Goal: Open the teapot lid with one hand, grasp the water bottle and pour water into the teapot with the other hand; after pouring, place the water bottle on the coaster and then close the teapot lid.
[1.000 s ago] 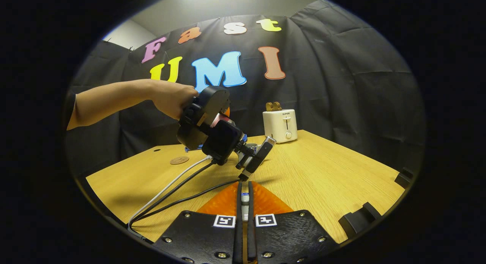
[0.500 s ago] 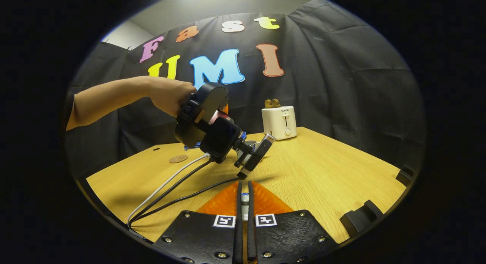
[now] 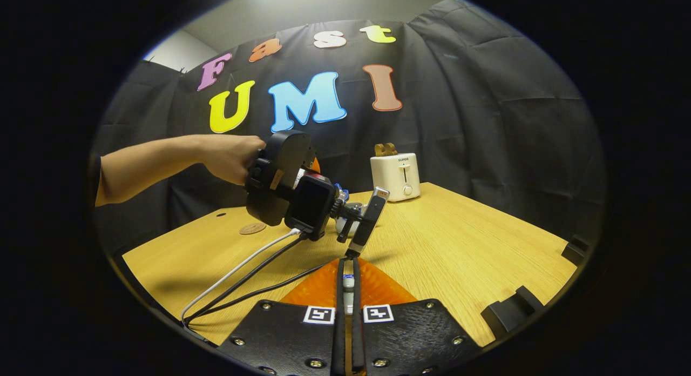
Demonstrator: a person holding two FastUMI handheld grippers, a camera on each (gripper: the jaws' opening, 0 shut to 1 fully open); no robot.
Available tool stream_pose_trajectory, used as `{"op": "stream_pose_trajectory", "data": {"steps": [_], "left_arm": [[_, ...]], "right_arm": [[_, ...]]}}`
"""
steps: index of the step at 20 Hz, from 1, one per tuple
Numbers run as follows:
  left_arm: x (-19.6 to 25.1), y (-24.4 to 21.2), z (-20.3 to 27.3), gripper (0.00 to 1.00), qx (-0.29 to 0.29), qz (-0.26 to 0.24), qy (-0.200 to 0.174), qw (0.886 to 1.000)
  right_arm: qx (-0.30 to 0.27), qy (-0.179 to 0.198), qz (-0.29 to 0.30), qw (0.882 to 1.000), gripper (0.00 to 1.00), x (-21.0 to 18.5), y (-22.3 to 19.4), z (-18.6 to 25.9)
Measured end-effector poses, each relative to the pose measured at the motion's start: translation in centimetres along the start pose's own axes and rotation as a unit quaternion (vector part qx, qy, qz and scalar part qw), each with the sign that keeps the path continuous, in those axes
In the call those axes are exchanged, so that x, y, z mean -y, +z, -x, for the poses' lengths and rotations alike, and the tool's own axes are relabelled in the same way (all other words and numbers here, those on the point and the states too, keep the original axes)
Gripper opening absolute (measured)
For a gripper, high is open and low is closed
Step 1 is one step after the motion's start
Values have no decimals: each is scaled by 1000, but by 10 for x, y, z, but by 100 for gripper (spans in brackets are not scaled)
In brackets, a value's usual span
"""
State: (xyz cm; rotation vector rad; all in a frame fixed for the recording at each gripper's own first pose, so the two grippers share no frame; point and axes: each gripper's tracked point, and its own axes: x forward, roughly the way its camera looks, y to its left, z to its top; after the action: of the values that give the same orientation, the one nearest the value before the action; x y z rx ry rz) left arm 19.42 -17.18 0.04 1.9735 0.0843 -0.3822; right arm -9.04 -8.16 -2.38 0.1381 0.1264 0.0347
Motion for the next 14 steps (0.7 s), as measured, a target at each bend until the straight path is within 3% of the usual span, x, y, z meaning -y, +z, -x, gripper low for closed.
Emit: {"op": "stream_pose_trajectory", "data": {"steps": [4,6,7,10,12,13,14], "left_arm": [[26,-9,10,87,27,140,6,990],[33,-21,24,87,47,243,23,969],[34,-31,27,87,59,315,36,946],[40,-48,35,86,75,432,52,897],[47,-56,34,86,82,517,62,850],[49,-69,31,86,90,586,80,801],[53,-74,28,86,99,625,87,770]], "right_arm": [[17,-4,3,1000,5,0,13,-4],[30,-11,14,999,5,1,22,-11],[32,-9,20,999,5,-1,26,-16],[37,1,35,999,5,-11,34,-28],[46,8,47,998,5,-21,45,-42],[48,10,55,997,5,-26,48,-51],[48,11,56,997,5,-29,49,-56]]}}
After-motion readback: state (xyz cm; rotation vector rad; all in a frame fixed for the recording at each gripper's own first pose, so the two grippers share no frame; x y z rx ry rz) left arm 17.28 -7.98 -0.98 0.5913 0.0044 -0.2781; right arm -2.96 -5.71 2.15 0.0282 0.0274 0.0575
